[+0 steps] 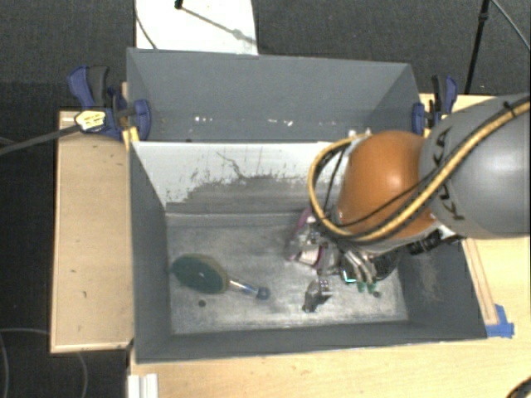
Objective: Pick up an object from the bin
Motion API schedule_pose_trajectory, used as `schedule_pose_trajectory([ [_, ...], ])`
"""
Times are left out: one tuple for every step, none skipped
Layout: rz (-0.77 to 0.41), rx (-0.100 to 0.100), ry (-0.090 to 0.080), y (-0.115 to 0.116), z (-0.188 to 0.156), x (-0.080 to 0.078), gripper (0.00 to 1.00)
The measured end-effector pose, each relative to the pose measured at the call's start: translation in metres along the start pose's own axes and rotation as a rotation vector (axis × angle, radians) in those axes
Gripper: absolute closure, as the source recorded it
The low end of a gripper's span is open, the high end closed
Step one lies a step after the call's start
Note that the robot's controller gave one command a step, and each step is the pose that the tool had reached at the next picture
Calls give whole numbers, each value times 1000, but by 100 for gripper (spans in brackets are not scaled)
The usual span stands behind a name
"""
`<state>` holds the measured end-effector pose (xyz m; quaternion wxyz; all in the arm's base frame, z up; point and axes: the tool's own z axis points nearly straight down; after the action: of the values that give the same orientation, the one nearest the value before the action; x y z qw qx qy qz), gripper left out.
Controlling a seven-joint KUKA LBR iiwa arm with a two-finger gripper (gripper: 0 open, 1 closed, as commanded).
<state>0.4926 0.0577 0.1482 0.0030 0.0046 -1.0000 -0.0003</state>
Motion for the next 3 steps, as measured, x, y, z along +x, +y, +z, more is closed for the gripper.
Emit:
schedule_pose_trajectory([
  [-194, 1, -29, -50, 56, -30, 0],
  [-402, 2, -12, -56, 52, -56, 0],
  [-869, 10, -32, -46, 65, -97, 0],
])
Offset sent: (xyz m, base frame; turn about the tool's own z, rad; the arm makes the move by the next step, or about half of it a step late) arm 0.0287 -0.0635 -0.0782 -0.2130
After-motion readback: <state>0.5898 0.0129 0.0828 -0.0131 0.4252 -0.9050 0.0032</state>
